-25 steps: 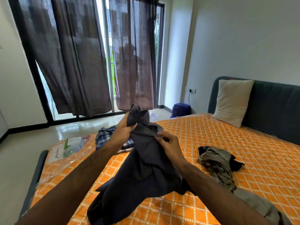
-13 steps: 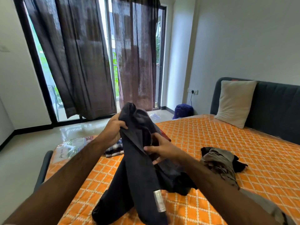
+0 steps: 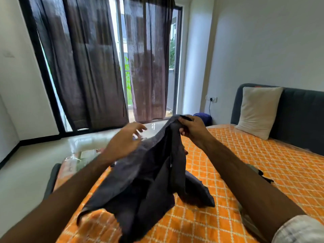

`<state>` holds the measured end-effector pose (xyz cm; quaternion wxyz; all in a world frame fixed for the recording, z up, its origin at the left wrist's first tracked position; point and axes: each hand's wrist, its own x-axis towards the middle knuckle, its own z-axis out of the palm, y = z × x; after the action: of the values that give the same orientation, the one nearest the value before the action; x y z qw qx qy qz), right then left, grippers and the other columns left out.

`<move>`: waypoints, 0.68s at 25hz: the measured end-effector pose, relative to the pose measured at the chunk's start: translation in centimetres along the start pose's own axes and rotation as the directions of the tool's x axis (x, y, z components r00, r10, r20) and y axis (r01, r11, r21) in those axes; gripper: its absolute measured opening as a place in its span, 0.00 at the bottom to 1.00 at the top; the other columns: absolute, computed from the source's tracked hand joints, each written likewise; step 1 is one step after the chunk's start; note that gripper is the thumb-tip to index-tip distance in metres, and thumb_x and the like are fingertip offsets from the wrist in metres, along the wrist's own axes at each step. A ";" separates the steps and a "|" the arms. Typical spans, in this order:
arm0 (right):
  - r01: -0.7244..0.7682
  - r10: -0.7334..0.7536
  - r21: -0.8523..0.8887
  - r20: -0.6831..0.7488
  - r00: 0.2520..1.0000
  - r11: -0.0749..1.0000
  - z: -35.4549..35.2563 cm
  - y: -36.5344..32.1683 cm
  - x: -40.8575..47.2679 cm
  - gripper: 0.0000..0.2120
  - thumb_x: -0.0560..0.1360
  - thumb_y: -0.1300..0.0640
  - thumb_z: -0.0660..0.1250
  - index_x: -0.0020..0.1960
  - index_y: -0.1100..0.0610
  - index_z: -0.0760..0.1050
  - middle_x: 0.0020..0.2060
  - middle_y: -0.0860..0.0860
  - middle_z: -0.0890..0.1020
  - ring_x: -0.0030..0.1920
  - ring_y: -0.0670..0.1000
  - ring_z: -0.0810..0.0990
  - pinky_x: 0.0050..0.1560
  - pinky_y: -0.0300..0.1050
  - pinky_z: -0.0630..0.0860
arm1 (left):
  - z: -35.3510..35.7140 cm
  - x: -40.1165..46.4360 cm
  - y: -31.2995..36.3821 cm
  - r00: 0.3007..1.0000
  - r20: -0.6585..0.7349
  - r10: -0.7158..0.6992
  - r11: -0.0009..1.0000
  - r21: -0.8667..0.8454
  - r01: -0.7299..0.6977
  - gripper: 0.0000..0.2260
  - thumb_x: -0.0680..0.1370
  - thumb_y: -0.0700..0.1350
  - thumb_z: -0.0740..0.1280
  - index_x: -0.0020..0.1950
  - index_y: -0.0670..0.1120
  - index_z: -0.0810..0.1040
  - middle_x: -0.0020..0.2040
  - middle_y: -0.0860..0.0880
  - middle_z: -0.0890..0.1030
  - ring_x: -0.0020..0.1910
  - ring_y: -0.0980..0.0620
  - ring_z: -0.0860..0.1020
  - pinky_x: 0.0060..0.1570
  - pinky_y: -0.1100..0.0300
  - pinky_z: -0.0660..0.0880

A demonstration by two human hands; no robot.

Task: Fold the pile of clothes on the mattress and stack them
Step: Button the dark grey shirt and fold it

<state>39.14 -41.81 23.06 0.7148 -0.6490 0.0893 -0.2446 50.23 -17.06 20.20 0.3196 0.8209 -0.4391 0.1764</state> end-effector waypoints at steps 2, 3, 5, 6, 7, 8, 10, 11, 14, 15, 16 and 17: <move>0.040 -0.039 0.017 -0.034 0.999 0.999 2.3 -2.6 0.9 0.06 0.80 0.65 0.67 0.57 0.65 0.76 0.32 0.54 0.80 0.23 0.47 0.75 0.25 0.38 0.74 | 2.5 0.3 5.4 0.995 0.100 0.028 1.000 0.001 -0.029 0.18 0.74 0.67 0.62 0.48 0.54 0.78 0.40 0.57 0.80 0.40 0.55 0.79 0.42 0.52 0.77; 0.053 -0.051 0.058 -0.044 0.998 0.997 3.2 -3.8 1.2 0.07 0.80 0.66 0.66 0.59 0.64 0.76 0.34 0.55 0.80 0.23 0.48 0.77 0.26 0.38 0.75 | 3.6 0.4 7.4 0.985 0.170 -0.009 1.000 -0.001 0.009 0.22 0.72 0.71 0.61 0.51 0.55 0.77 0.42 0.57 0.82 0.42 0.54 0.80 0.43 0.53 0.77; 0.093 -0.089 0.177 -0.033 0.996 0.980 4.3 -6.5 1.1 0.10 0.80 0.69 0.65 0.61 0.64 0.73 0.37 0.58 0.80 0.25 0.50 0.80 0.28 0.39 0.78 | 5.8 1.3 8.3 0.966 0.244 -0.086 0.990 -0.091 0.111 0.24 0.74 0.67 0.66 0.60 0.51 0.75 0.53 0.52 0.83 0.52 0.51 0.81 0.51 0.50 0.78; 0.106 -0.109 0.232 0.001 0.994 0.967 4.4 -7.5 1.2 0.12 0.80 0.70 0.65 0.63 0.64 0.71 0.40 0.59 0.80 0.29 0.51 0.82 0.31 0.40 0.80 | 6.3 1.6 8.5 0.960 0.253 -0.121 0.969 -0.178 0.169 0.21 0.77 0.62 0.68 0.61 0.48 0.77 0.55 0.49 0.84 0.53 0.49 0.81 0.53 0.48 0.79; 0.110 -0.127 0.261 0.051 0.991 0.959 4.2 -8.3 1.5 0.15 0.79 0.71 0.64 0.65 0.63 0.69 0.44 0.61 0.81 0.34 0.53 0.84 0.35 0.41 0.82 | 6.4 2.1 8.7 0.953 0.246 -0.177 0.926 -0.287 0.246 0.16 0.79 0.57 0.68 0.58 0.45 0.78 0.53 0.46 0.84 0.50 0.48 0.83 0.51 0.45 0.80; 0.117 -0.141 0.226 0.093 0.986 0.967 3.8 -8.8 1.6 0.19 0.79 0.72 0.65 0.67 0.62 0.67 0.50 0.62 0.81 0.41 0.55 0.85 0.41 0.43 0.84 | 6.1 2.6 9.1 0.942 0.241 -0.234 0.850 -0.419 0.319 0.13 0.80 0.53 0.68 0.54 0.43 0.79 0.50 0.44 0.84 0.45 0.47 0.84 0.44 0.43 0.82; 0.224 -0.214 -0.170 0.074 0.974 0.960 2.8 -8.5 1.4 0.26 0.77 0.68 0.70 0.72 0.58 0.65 0.64 0.59 0.76 0.54 0.56 0.83 0.51 0.45 0.83 | 5.4 3.4 9.9 0.903 0.259 -0.343 0.610 -0.670 0.424 0.10 0.82 0.48 0.67 0.54 0.41 0.78 0.48 0.41 0.83 0.38 0.44 0.84 0.30 0.46 0.82; 0.326 -0.341 -0.375 0.027 0.940 0.868 2.0 -7.5 0.7 0.27 0.76 0.66 0.72 0.71 0.56 0.66 0.66 0.56 0.74 0.57 0.55 0.81 0.53 0.44 0.81 | 4.8 3.8 10.4 0.880 0.261 -0.397 0.482 -0.756 0.442 0.11 0.82 0.47 0.67 0.55 0.39 0.77 0.49 0.39 0.82 0.39 0.41 0.84 0.25 0.48 0.80; 0.586 -0.660 -0.624 0.145 0.737 0.517 1.1 -3.0 -4.9 0.17 0.76 0.55 0.73 0.63 0.51 0.73 0.57 0.49 0.77 0.56 0.51 0.78 0.56 0.43 0.76 | 2.8 5.2 10.6 0.820 0.222 -0.528 0.231 -0.891 0.390 0.12 0.83 0.47 0.66 0.53 0.38 0.77 0.48 0.37 0.82 0.41 0.42 0.84 0.26 0.53 0.80; 0.612 -0.679 -0.702 0.250 0.691 0.364 1.0 -1.4 -6.6 0.18 0.76 0.49 0.73 0.63 0.50 0.73 0.58 0.48 0.76 0.57 0.50 0.77 0.57 0.44 0.73 | 2.3 5.6 10.6 0.817 0.226 -0.531 0.162 -0.919 0.360 0.11 0.83 0.48 0.65 0.52 0.39 0.77 0.48 0.38 0.83 0.40 0.43 0.85 0.30 0.53 0.81; 0.585 -0.647 -0.784 0.337 0.684 0.211 1.0 0.1 -7.6 0.21 0.75 0.45 0.72 0.65 0.49 0.73 0.60 0.48 0.75 0.60 0.51 0.75 0.59 0.46 0.71 | 1.9 5.9 10.7 0.827 0.244 -0.506 0.097 -0.937 0.336 0.12 0.83 0.48 0.64 0.54 0.39 0.78 0.48 0.38 0.84 0.42 0.43 0.85 0.35 0.51 0.83; 0.533 -0.621 -0.837 0.353 0.700 0.126 0.8 1.3 -7.6 0.24 0.74 0.43 0.71 0.66 0.49 0.72 0.62 0.48 0.74 0.61 0.51 0.73 0.61 0.49 0.71 | 1.6 6.0 10.9 0.847 0.266 -0.461 0.051 -0.944 0.325 0.13 0.83 0.49 0.63 0.56 0.39 0.78 0.50 0.39 0.84 0.46 0.42 0.85 0.42 0.49 0.84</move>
<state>33.22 -37.54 20.48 0.0889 -0.8948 -0.0224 -0.4371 44.46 -26.22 26.49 0.8221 0.5012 -0.1889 -0.1932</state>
